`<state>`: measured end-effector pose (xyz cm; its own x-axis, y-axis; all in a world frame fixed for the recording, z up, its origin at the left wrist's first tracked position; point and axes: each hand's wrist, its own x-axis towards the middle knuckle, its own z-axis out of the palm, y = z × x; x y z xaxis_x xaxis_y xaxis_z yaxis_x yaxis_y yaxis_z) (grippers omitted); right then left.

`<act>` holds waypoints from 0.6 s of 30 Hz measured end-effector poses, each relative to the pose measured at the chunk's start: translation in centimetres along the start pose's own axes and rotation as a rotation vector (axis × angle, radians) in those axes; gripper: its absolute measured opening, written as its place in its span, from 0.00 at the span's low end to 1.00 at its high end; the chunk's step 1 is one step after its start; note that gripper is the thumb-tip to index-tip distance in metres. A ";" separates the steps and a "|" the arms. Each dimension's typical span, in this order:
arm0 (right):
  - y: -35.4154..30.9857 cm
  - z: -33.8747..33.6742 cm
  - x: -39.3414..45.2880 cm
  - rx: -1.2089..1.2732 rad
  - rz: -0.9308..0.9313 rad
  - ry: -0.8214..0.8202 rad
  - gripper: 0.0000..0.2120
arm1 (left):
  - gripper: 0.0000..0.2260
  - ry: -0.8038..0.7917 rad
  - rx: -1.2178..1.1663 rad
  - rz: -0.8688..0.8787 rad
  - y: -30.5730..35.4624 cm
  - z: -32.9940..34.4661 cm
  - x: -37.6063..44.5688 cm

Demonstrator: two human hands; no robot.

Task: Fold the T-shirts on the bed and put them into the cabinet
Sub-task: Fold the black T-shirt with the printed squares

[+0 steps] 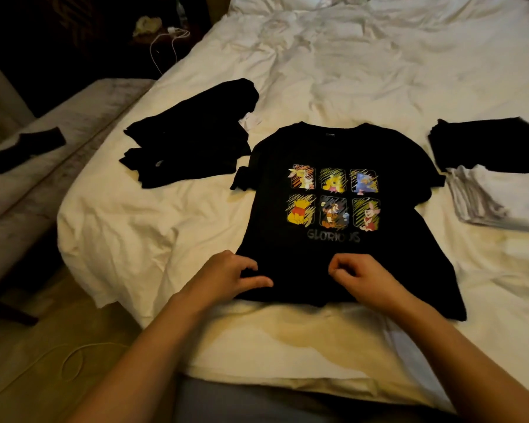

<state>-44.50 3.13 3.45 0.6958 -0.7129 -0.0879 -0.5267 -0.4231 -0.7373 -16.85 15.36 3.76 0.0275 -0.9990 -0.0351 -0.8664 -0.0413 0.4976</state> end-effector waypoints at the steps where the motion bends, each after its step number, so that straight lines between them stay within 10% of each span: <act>1: 0.0 0.5 -0.3 -0.074 0.011 -0.074 0.10 | 0.34 -0.067 0.015 -0.020 0.2 0.1 -0.5; 5: 0.3 2.9 -2.5 -0.314 -0.039 -0.084 0.13 | 0.43 -0.208 0.114 -0.096 0.9 1.1 -2.4; 10: 0.8 7.5 -5.6 -0.526 -0.425 0.181 0.24 | 0.27 -0.031 0.188 0.031 1.4 2.2 -3.7; 18: -1.2 7.7 -5.3 -0.324 -0.277 0.339 0.06 | 0.33 0.184 0.101 -0.059 0.9 3.1 -4.9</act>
<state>-43.77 11.71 -0.34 0.6616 -0.6681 0.3404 -0.5068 -0.7330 -0.4537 -19.34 20.25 1.68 0.1622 -0.9815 0.1022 -0.9059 -0.1070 0.4096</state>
